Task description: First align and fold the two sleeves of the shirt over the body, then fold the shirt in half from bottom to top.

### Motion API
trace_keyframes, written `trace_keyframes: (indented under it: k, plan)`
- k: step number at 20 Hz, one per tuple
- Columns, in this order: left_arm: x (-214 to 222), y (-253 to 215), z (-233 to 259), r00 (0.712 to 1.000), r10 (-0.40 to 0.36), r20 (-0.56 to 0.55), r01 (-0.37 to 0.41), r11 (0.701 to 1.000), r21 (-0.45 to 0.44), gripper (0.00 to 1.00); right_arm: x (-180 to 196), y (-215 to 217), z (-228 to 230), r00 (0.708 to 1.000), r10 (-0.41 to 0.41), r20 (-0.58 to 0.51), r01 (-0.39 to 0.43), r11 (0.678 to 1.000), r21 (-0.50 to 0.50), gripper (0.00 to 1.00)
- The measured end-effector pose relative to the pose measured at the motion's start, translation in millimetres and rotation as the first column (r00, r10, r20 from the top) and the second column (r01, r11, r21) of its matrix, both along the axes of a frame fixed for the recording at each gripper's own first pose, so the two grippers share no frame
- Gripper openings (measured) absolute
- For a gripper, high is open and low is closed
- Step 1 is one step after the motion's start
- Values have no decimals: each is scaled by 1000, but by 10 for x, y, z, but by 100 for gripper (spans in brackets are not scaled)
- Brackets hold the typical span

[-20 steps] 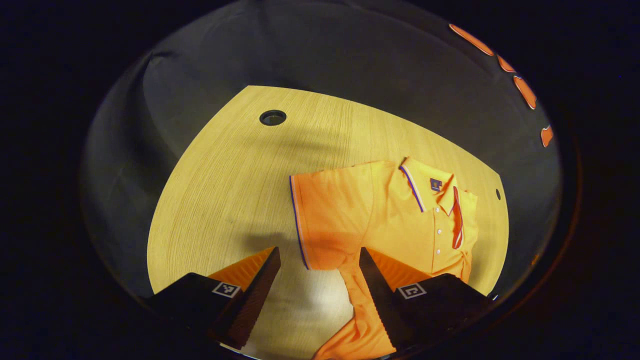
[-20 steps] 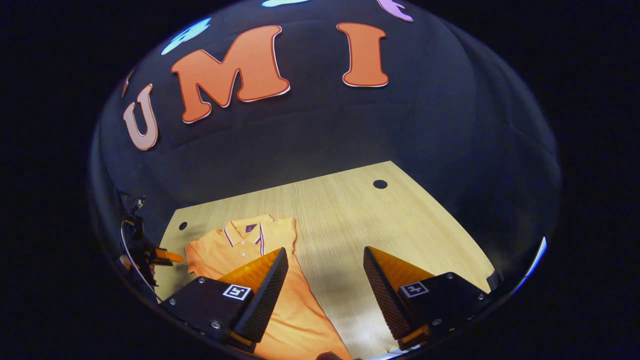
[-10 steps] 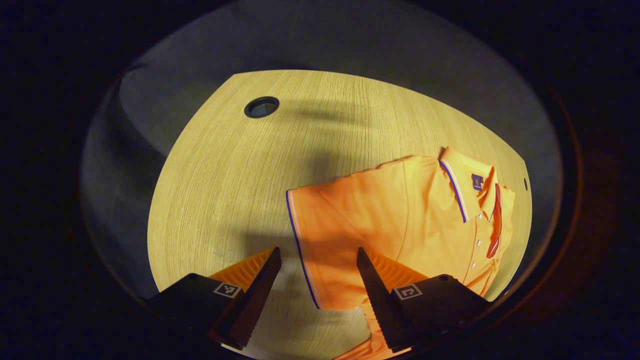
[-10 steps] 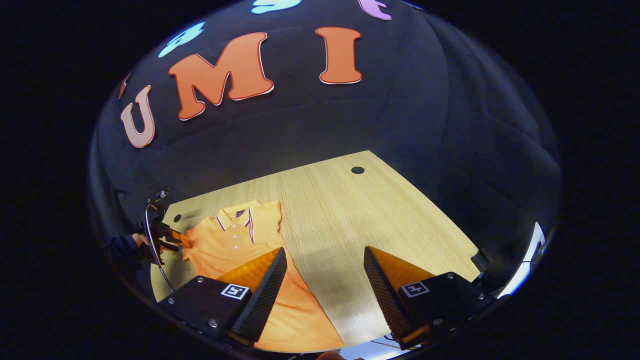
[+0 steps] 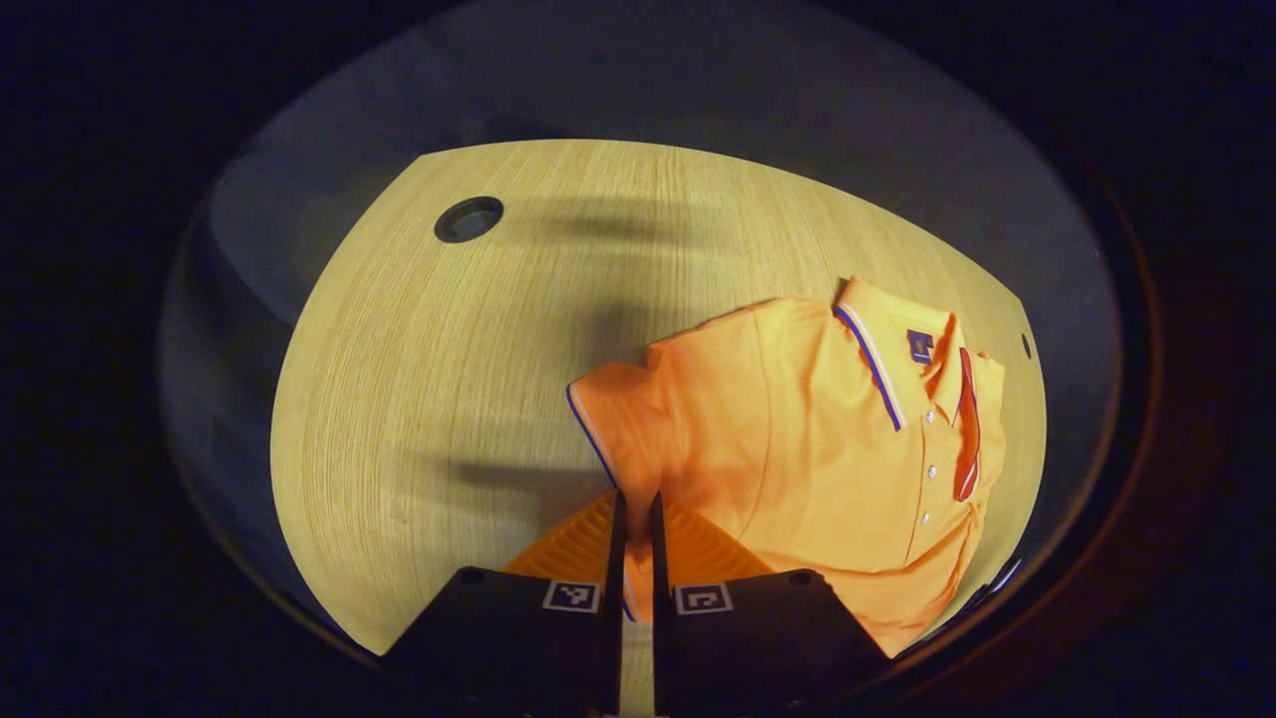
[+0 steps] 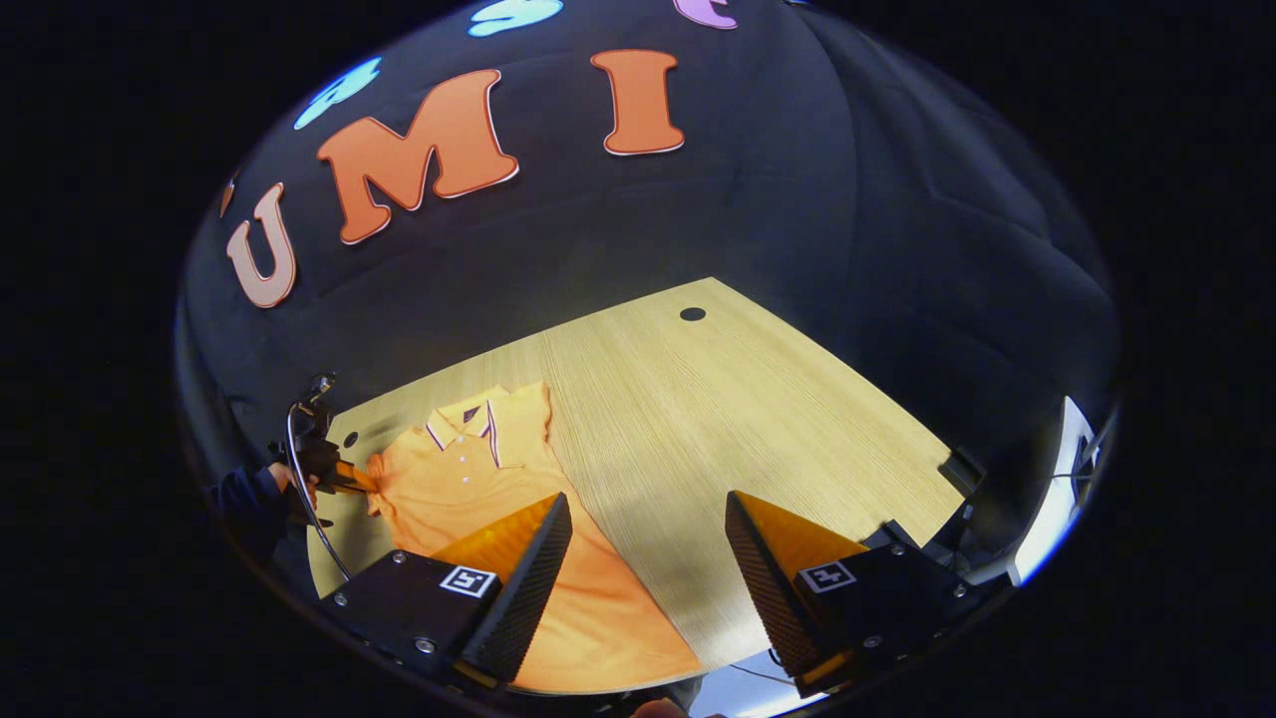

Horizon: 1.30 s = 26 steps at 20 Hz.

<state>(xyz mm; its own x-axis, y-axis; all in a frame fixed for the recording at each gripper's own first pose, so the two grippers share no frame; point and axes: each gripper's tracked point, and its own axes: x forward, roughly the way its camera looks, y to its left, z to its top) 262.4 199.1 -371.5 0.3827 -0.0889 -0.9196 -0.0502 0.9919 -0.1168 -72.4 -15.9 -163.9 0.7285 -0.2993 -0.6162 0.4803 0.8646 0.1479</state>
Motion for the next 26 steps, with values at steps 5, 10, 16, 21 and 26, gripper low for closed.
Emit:
trace_keyframes:
  k: [5,10,16,21,26]
  plan:
    - [150,-224,463,987,-101,125,100,995,9,13,-34,-56,38,1000,-20,8,20,1000,-4,95]
    - [244,-682,829,952,-227,207,226,974,30,13,-42,-23,24,1000,-20,10,20,1000,-2,95]
    - [76,-1301,834,932,-291,216,316,945,-90,60,-127,0,19,1000,-26,6,26,1000,3,95]
    - [-213,-1153,891,930,-249,270,266,964,-27,96,-121,-38,-2,1000,25,14,-25,1000,-19,95]
    - [-737,-1014,1298,917,-145,371,158,987,-6,99,44,-53,-43,990,134,36,-133,991,-14,95]
